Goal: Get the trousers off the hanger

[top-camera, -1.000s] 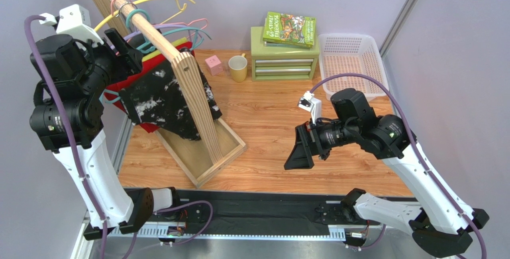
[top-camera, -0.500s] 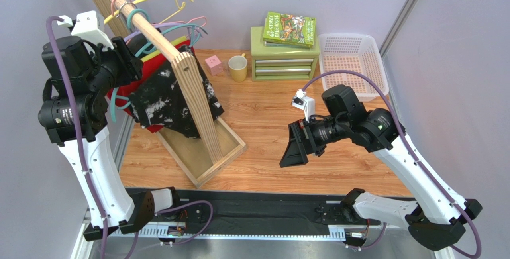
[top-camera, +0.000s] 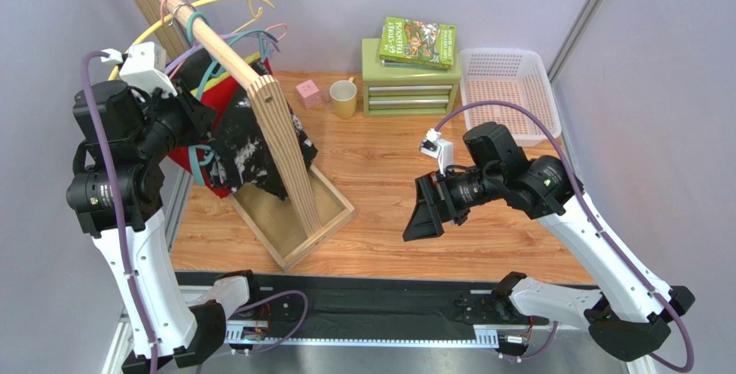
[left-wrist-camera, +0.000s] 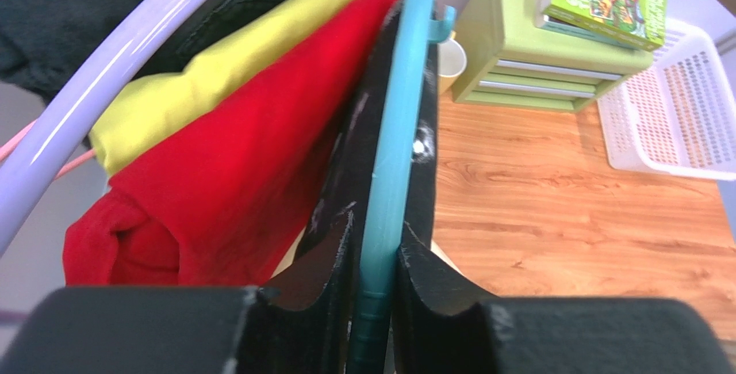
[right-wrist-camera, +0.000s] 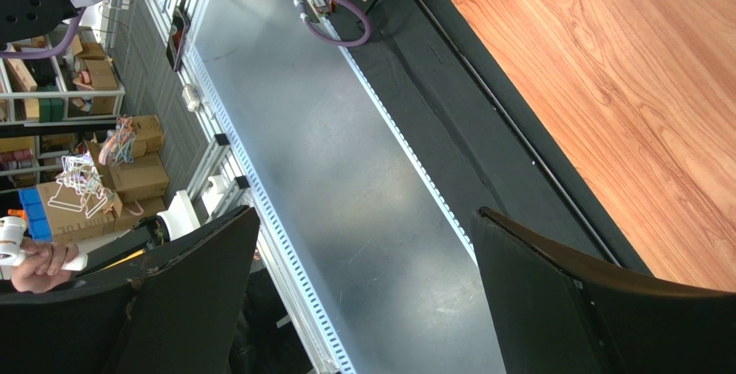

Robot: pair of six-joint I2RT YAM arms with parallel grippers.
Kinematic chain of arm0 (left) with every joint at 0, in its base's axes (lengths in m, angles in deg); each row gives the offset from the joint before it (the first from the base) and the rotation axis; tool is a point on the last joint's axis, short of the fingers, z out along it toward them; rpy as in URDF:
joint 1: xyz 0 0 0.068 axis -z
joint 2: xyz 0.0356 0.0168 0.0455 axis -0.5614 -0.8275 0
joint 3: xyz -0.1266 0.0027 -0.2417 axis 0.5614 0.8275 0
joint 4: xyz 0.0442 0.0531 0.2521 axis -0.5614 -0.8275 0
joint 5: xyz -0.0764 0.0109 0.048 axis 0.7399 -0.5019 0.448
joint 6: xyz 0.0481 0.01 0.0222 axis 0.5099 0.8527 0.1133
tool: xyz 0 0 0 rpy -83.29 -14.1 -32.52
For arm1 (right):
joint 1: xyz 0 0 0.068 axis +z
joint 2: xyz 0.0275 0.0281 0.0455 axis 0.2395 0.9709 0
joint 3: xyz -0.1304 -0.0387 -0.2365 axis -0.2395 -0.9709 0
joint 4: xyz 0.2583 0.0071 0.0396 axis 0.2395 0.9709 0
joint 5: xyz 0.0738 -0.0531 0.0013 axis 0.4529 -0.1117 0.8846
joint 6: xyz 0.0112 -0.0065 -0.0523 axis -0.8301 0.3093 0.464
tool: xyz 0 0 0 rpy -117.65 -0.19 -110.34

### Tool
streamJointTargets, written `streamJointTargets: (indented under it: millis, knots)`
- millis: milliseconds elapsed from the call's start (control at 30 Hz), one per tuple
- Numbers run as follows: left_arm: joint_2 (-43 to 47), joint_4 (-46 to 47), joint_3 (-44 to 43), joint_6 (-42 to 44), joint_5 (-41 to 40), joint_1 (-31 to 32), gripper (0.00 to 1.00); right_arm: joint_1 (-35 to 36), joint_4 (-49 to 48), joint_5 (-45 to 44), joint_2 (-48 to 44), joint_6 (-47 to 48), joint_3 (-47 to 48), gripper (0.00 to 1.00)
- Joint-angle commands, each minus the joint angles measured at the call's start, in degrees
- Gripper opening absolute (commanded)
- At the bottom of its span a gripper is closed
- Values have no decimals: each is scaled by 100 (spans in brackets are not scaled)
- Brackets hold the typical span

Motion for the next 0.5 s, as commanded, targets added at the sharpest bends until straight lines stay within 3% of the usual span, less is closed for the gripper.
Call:
streamJointTargets:
  millis: [0,67,200,467]
  knots:
    - [82,465,158,-328,64,-46,19,22,-156,-44,-45,29,175,100]
    - [100,527,149,-381,108,-46,18,22,-156,-62,-54,29,175,100]
    - [126,677,114,-469,108,-46,0,22,-147,-114,-72,46,184,100]
    - [-67,1011,-263,-741,626,-46,0,22,-112,-246,-10,99,280,100]
